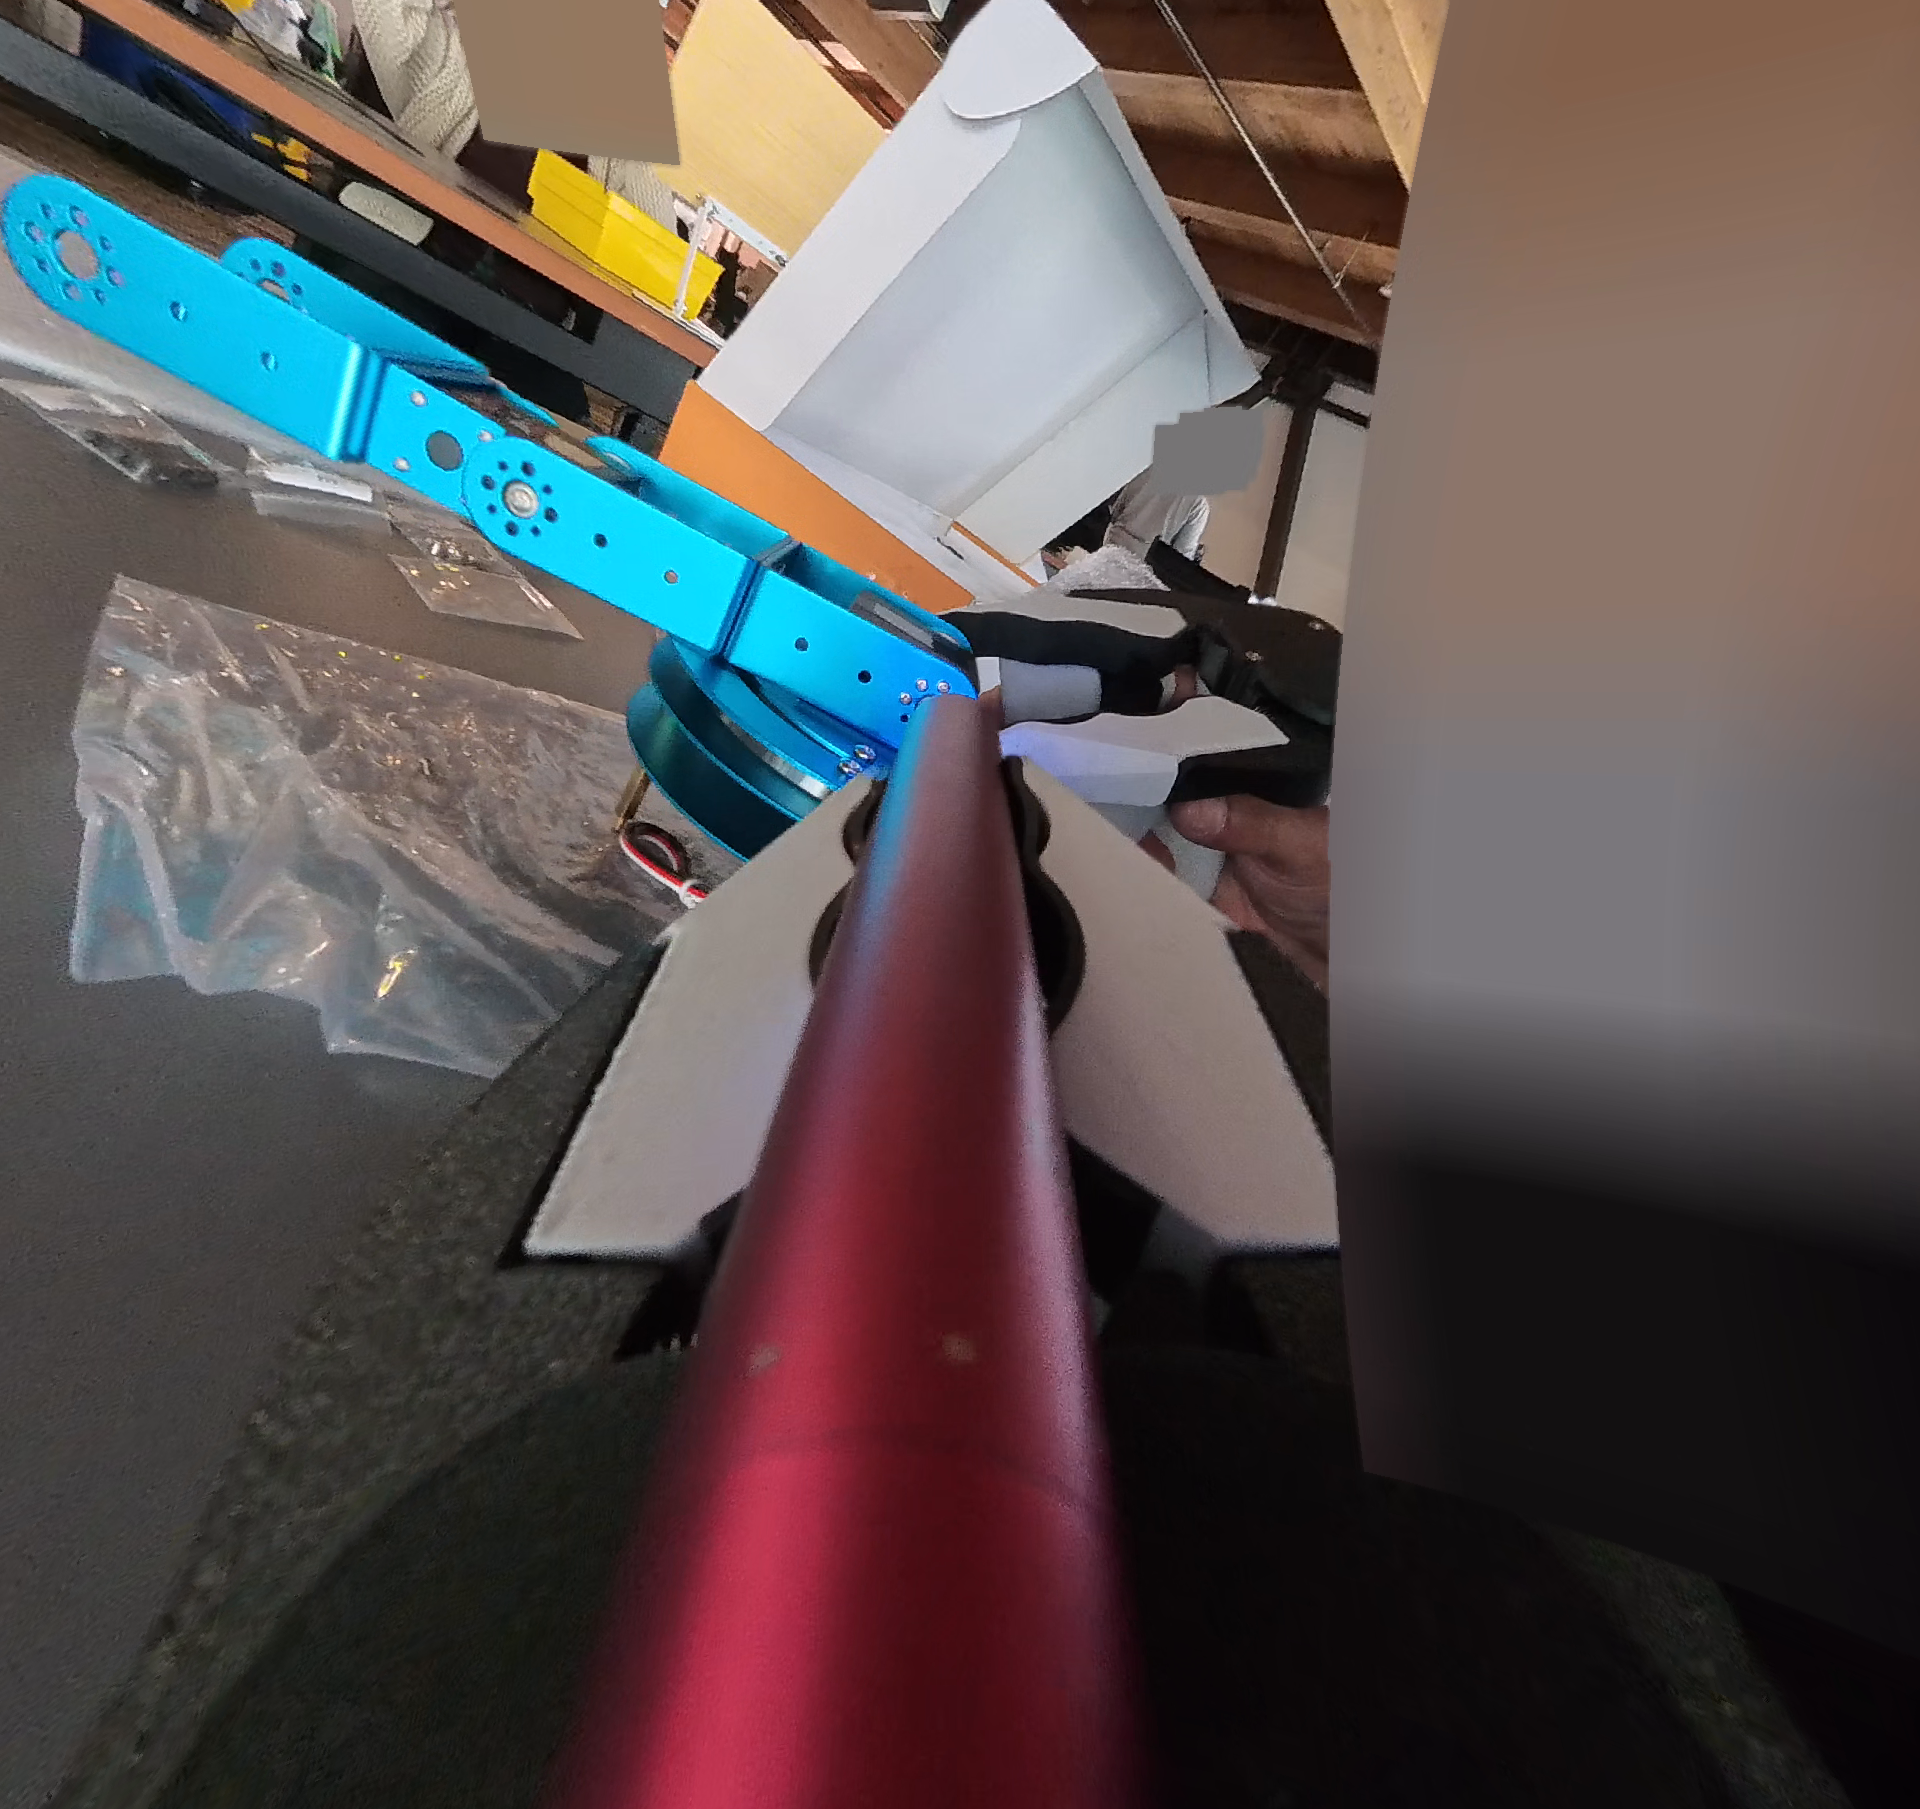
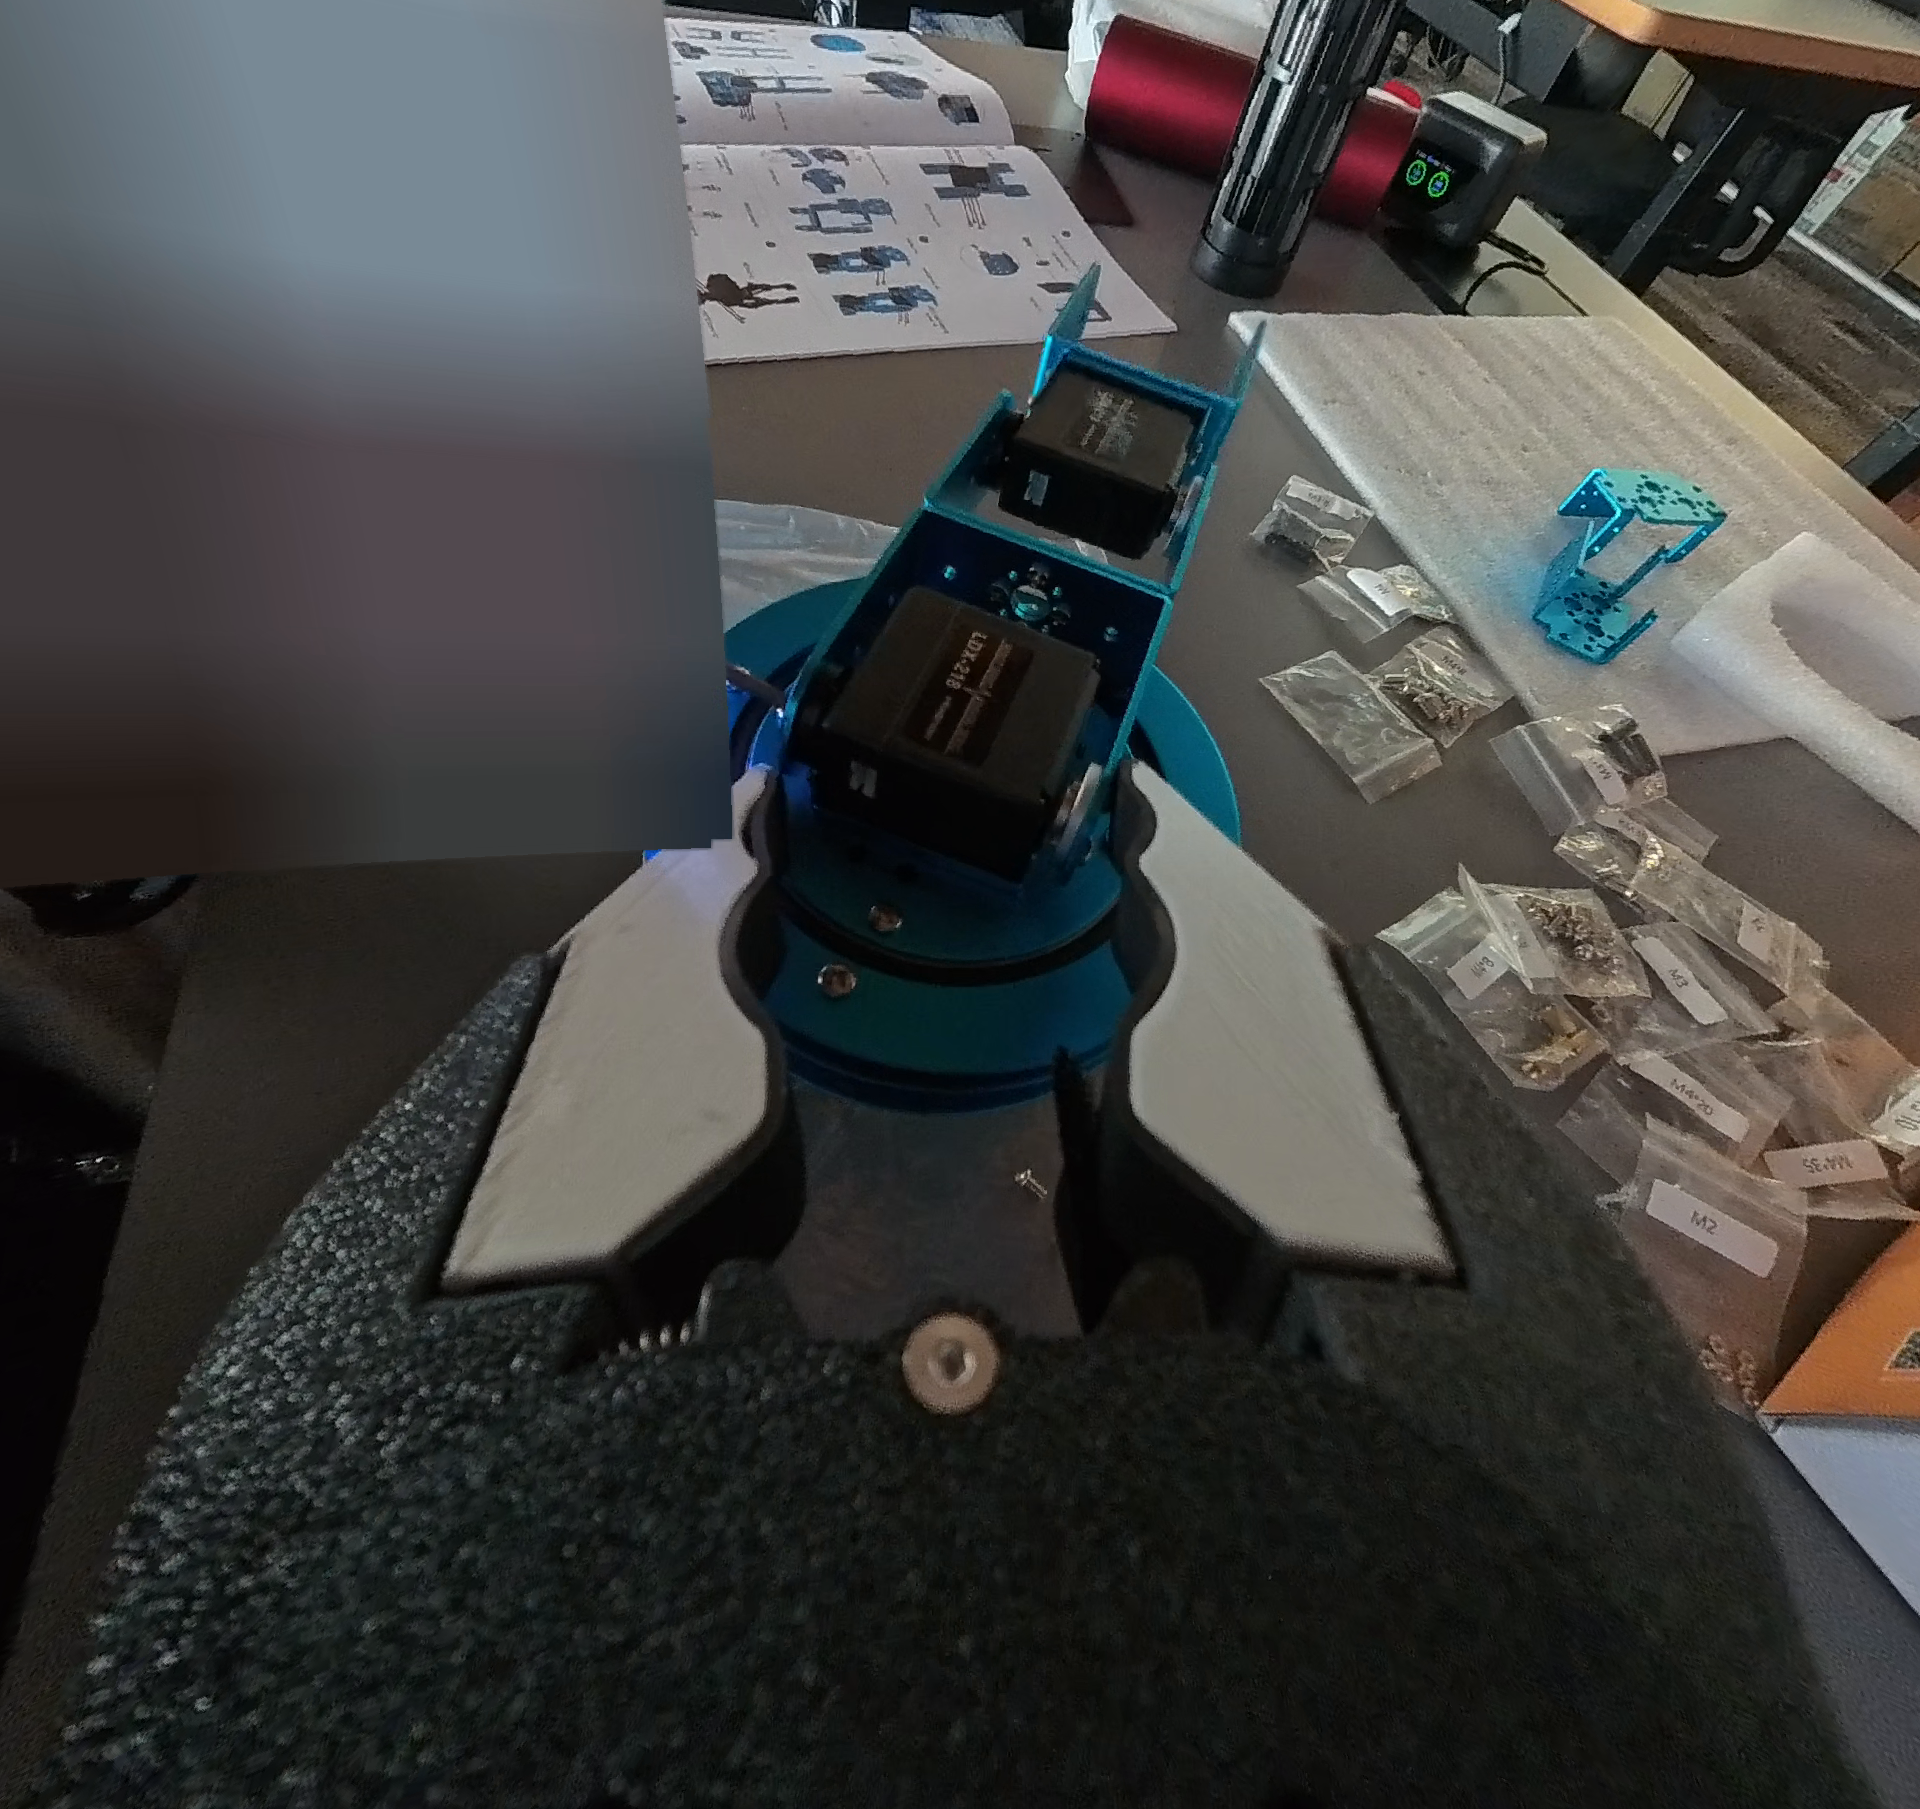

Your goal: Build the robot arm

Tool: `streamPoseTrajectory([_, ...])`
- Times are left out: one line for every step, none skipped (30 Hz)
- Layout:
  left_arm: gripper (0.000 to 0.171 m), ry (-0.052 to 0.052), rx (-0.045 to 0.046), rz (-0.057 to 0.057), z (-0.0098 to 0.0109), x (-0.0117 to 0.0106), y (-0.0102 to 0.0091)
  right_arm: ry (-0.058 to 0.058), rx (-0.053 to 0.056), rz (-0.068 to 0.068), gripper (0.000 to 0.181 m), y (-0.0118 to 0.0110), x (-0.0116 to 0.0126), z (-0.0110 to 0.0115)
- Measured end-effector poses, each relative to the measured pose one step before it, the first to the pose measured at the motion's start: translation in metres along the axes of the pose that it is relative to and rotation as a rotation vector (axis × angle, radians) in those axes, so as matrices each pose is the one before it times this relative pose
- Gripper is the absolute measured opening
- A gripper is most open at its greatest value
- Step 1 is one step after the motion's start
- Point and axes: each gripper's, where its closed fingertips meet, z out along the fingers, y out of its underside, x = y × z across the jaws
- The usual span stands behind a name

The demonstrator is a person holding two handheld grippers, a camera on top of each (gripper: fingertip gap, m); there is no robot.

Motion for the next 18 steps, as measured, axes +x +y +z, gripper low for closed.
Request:
streamPoseTrajectory([0.022,-0.0072,-0.00150,0.0141,0.00002,0.00062,-0.00029,0.0019,-0.0009,0.0008,0.061,-0.00007,-0.00004,0.00003])
streamPoseTrajectory([0.022,-0.0081,-0.00164,0.0092,0.00015,0.00057,-0.00009,0.0004,0.0005,0.0026,0.061,0.00013,0.00012,-0.00006])
streamPoseTrajectory([0.022,-0.0042,-0.00243,0.0070,0.00012,0.00049,0.00001,0.0000,-0.0011,-0.0014,0.061,0.00002,0.00005,-0.00005])
streamPoseTrajectory([0.022,-0.0007,-0.00173,0.0030,0.00016,0.00002,0.00000,0.0008,-0.0015,0.0012,0.061,0.00011,0.00012,-0.00009])
streamPoseTrajectory([0.022,0.0020,-0.00038,-0.0062,0.00003,-0.00026,-0.00004,0.0018,-0.0001,0.0004,0.061,-0.00006,0.00003,0.00006])
streamPoseTrajectory([0.021,0.0008,0.00050,-0.0068,0.00004,-0.00030,-0.00013,0.0017,0.0001,0.0010,0.061,-0.00009,0.00004,0.00014])
streamPoseTrajectory([0.021,-0.0014,0.00014,0.0002,0.00014,0.00005,-0.00008,0.0016,-0.0001,0.0019,0.061,-0.00007,0.00017,0.00019])
streamPoseTrajectory([0.021,-0.0010,-0.00033,0.0027,0.00005,0.00000,0.00002,0.0011,0.0007,-0.0003,0.061,-0.00001,0.00016,0.00009])
streamPoseTrajectory([0.022,0.0010,-0.00018,-0.0054,0.00012,-0.00017,-0.00002,0.0000,-0.0006,0.0006,0.061,0.00010,0.00010,-0.00004])
streamPoseTrajectory([0.021,0.0017,-0.00115,-0.0056,0.00003,-0.00012,-0.00004,-0.0003,-0.0001,-0.0004,0.061,-0.00010,0.00008,0.00002])
streamPoseTrajectory([0.021,0.0004,-0.00203,-0.0007,0.00001,-0.00008,-0.00017,0.0009,0.0033,0.0011,0.062,-0.00009,0.00007,0.00017])
streamPoseTrajectory([0.021,-0.0005,-0.00078,-0.0031,-0.00004,-0.00006,-0.00025,0.0012,0.0052,-0.0020,0.062,-0.00013,0.00007,0.00019])
streamPoseTrajectory([0.022,0.0006,0.00054,-0.0069,0.00022,-0.00019,-0.00017,-0.0007,0.0030,0.0011,0.062,-0.00004,0.00033,0.00003])
streamPoseTrajectory([0.022,0.0027,-0.00058,-0.0105,0.00008,-0.00017,-0.00012,-0.0027,0.0004,0.0063,0.062,-0.00004,0.00011,0.00004])
streamPoseTrajectory([0.022,0.0033,-0.00351,-0.0113,-0.00004,-0.00014,-0.00038,-0.0031,-0.0001,0.0027,0.063,-0.00017,-0.00023,-0.00020])
streamPoseTrajectory([0.022,0.0027,-0.00440,-0.0032,-0.00041,-0.00014,-0.00059,-0.0024,-0.0002,0.0010,0.064,-0.00025,-0.00037,-0.00014])
streamPoseTrajectory([0.022,0.0006,-0.00201,0.0059,-0.00062,-0.00031,-0.00059,-0.0017,0.0014,0.0014,0.064,-0.00024,-0.00062,0.00011])
streamPoseTrajectory([0.022,0.0004,0.00200,0.0059,-0.00105,-0.00039,-0.00053,-0.0017,0.0024,0.0007,0.064,-0.00020,-0.00080,0.00019])
